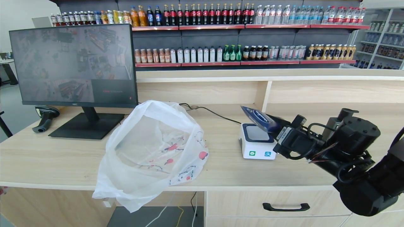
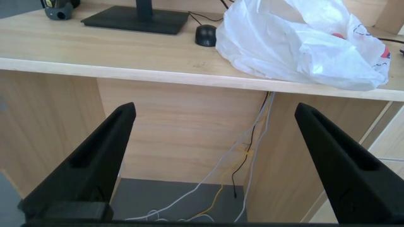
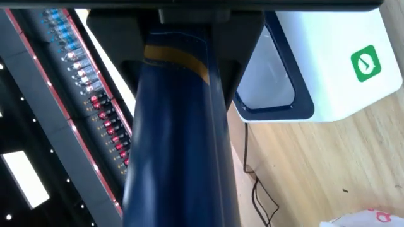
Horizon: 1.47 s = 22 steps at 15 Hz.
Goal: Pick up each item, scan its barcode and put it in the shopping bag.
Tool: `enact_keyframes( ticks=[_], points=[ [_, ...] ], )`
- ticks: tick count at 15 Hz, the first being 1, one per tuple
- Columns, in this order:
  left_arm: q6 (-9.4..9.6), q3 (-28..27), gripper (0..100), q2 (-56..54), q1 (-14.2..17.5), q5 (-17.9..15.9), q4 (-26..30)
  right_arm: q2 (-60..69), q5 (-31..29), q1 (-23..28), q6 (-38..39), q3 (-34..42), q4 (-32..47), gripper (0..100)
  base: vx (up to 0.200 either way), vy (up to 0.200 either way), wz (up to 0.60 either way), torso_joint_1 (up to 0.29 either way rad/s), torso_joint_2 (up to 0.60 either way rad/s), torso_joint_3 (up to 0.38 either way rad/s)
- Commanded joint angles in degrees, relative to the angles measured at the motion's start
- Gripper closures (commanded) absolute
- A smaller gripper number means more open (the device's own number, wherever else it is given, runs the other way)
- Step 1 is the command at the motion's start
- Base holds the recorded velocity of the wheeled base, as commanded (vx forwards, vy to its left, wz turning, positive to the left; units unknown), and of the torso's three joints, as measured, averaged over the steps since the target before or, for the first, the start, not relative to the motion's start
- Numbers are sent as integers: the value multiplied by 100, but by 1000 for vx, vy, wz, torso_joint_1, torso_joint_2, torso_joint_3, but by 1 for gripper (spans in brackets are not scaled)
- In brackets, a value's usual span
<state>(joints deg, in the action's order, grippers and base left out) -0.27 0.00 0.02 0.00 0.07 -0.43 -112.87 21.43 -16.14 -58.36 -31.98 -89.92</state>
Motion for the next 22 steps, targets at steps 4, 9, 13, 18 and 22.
enact_keyframes(
  ticks=[4, 9, 13, 18, 22],
  points=[
    [-8, 0, 0, -2, 0, 1, -1, -174, 19, -12, -9, -177, -8, 100, 0, 0, 0, 0, 0, 0],
    [0, 0, 0, -2, 0, 1, -1, -182, 19, -144, 0, -169, -8, 100, 0, 0, 0, 0, 0, 0],
    [-8, 0, 0, -2, 0, 1, -1, -262, 10, -372, -9, -151, -8, 100, 0, 0, 0, 0, 0, 0],
    [0, 0, 0, -2, 0, 1, -1, -279, 10, -372, 17, -186, -8, 100, 0, 0, 0, 0, 0, 0],
    [0, 0, 0, -2, 0, 1, -1, -314, 10, -399, 44, -309, -8, 100, 0, 0, 0, 0, 0, 0]
  ],
)
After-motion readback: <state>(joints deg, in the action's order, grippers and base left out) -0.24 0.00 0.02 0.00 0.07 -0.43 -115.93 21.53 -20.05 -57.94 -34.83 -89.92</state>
